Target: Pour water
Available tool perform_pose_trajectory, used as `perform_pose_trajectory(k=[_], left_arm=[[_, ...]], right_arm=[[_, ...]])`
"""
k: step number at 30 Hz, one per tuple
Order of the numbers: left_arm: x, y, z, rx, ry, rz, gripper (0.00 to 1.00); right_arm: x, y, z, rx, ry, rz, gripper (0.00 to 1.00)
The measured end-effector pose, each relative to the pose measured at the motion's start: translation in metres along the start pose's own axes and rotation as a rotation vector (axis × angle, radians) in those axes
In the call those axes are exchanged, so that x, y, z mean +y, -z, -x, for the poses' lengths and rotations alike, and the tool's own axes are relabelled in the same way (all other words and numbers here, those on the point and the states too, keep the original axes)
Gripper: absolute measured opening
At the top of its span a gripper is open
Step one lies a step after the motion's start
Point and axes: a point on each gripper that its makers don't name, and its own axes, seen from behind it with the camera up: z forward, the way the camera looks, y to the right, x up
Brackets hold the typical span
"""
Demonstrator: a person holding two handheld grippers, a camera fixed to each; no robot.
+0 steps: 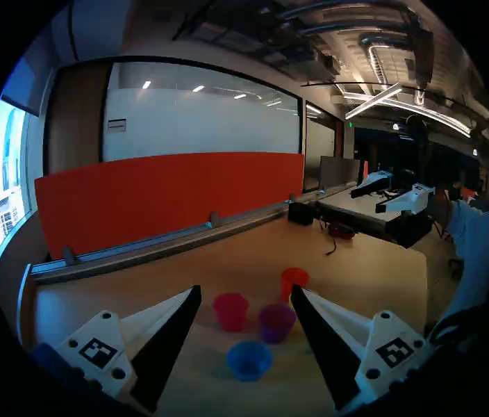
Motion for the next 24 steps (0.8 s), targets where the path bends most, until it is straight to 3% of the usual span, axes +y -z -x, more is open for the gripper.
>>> perform_pose_trajectory(k=[24], left_arm=[[0.014,-0.025,0.073,-0.132,-0.015,0.041,0.96]], right_arm=[[-0.026,-0.021,0.064,-0.128,0.039,-0.087,0.99]])
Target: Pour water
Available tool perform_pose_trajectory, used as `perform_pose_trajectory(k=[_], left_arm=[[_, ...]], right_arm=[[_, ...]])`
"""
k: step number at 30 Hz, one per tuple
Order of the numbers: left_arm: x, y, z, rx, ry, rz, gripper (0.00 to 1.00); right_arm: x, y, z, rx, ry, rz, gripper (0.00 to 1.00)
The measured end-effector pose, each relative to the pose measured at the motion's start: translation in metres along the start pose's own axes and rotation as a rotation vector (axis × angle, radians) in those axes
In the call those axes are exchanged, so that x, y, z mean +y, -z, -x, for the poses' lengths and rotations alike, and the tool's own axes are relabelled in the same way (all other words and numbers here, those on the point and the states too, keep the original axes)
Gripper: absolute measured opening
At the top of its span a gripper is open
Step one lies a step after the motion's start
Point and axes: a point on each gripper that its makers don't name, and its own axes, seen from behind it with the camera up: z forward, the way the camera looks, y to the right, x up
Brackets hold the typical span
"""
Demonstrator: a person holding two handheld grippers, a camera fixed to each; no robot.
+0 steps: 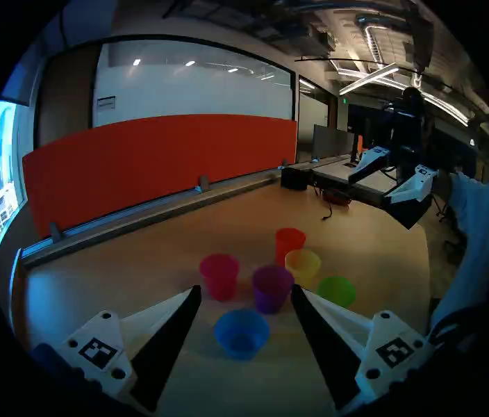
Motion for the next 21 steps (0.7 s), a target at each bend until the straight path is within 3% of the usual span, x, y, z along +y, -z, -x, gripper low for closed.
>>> perform_pose_trajectory(k=[12,21], left_arm=[[0.01,-0.015,0.04,-0.07,-0.027,0.009,0.96],[0.007,-0.02,0.061,-0.101,-0.013,0.002,0.96]], right_arm=[[-0.011,-0.017,0.032,-0.055,0.023,-0.026,0.99],[-0.016,-0.028,0.056,-0.097,0.04,-0.041,0.99]])
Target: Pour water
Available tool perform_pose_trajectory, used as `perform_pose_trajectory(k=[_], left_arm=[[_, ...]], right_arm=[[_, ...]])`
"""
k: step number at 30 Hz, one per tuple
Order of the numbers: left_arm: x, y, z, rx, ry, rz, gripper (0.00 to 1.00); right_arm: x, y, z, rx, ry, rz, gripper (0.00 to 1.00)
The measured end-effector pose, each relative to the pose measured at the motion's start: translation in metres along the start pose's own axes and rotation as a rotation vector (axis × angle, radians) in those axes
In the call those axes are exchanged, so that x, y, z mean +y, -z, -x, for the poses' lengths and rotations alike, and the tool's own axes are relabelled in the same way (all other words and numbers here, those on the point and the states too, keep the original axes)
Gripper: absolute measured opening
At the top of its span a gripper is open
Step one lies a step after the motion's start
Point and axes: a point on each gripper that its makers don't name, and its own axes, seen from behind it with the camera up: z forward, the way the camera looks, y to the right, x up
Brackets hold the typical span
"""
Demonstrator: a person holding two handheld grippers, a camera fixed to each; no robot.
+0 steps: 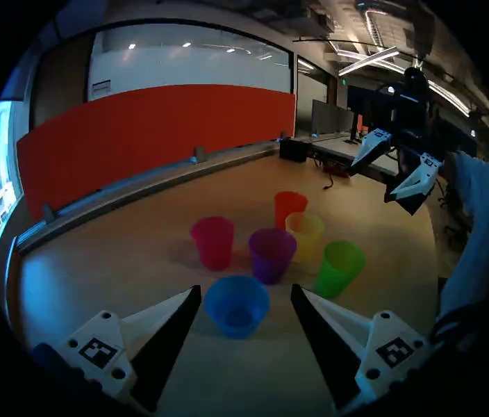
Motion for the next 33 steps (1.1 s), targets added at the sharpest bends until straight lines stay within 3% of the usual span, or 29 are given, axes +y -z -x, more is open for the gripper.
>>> perform_pose_trajectory(k=[33], left_arm=[[-0.011,-0.021,0.063,-0.12,-0.023,-0.009,0.96]], right_arm=[[-0.024,-0.039,0.066,-0.122,0.013,-0.061,0.99]])
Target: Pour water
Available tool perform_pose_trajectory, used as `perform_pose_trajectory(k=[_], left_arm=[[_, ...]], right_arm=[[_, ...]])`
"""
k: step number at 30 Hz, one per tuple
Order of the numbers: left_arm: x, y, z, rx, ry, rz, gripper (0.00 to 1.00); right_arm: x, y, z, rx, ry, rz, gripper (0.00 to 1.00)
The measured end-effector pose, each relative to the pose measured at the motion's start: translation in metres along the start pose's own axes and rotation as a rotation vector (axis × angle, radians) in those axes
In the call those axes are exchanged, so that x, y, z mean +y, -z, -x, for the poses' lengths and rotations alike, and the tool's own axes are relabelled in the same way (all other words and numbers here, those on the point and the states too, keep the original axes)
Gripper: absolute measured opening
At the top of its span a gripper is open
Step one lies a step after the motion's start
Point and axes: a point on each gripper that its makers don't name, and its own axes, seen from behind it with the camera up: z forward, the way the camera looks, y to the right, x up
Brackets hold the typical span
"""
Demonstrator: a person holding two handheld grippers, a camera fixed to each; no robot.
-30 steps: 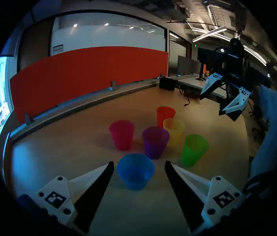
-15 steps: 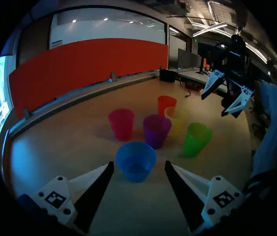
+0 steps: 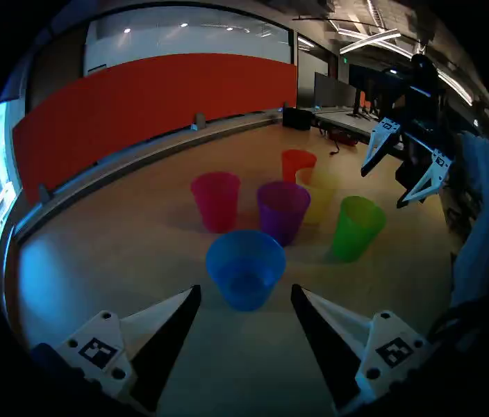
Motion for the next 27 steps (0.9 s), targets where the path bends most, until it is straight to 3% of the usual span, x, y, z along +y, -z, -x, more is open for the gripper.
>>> perform_pose_trajectory(k=[27], left_arm=[[-0.001,-0.039,-0.003,-0.02,-0.005,0.056,0.96]], right_arm=[[-0.006,-0.042,0.018,-0.047,0.004,-0.029,0.99]])
